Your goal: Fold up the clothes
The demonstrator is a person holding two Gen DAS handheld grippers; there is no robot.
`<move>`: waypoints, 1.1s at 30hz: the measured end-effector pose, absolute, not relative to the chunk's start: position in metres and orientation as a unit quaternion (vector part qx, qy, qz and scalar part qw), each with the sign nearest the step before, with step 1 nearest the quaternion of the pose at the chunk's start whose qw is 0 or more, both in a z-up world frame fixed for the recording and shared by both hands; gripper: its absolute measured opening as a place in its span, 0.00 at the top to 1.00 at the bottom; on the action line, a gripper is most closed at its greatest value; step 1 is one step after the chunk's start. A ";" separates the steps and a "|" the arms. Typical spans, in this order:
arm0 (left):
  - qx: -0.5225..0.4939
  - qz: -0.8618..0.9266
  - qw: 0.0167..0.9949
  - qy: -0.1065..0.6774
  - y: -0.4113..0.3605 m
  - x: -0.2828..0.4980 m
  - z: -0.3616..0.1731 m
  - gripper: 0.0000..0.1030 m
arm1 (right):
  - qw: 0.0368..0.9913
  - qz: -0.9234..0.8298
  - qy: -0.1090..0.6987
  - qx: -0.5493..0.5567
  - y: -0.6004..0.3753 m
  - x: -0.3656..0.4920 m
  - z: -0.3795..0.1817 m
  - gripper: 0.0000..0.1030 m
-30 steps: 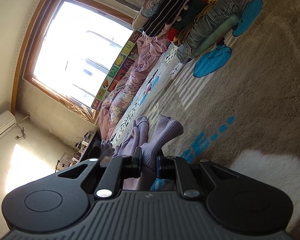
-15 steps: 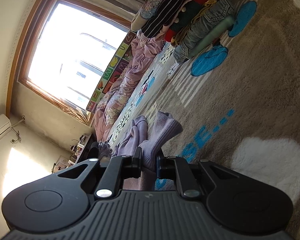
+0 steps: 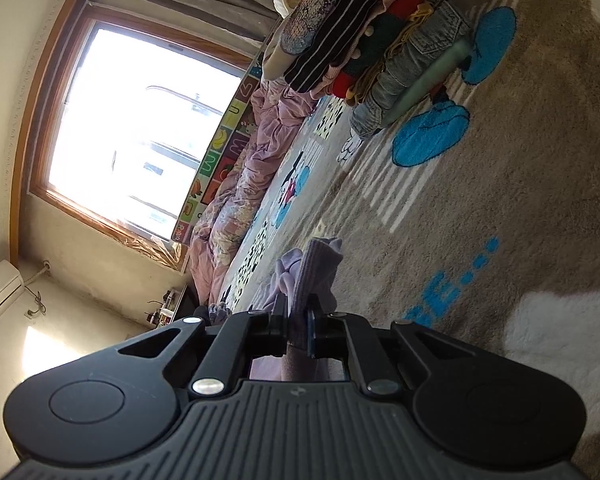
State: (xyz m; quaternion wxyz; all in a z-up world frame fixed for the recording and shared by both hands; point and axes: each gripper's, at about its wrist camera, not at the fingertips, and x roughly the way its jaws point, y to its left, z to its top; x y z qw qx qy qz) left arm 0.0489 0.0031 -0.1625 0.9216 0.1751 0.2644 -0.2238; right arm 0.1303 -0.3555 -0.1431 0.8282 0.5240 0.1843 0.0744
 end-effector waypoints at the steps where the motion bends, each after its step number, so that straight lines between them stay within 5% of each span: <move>1: 0.160 -0.225 0.924 0.263 0.006 0.049 -0.161 0.43 | 0.829 0.077 0.185 0.523 -0.354 0.132 -0.138 0.90; 17: 0.118 -0.242 0.929 0.256 0.026 0.062 -0.158 0.53 | 0.831 0.113 0.193 0.510 -0.297 0.191 -0.072 0.92; 23: 0.099 -0.251 0.927 0.261 0.033 0.067 -0.157 0.65 | 0.841 0.125 0.201 0.487 -0.261 0.225 -0.048 0.93; 33: 0.055 -0.271 0.921 0.273 0.046 0.076 -0.154 0.65 | 0.857 0.122 0.218 0.451 -0.220 0.265 -0.033 0.93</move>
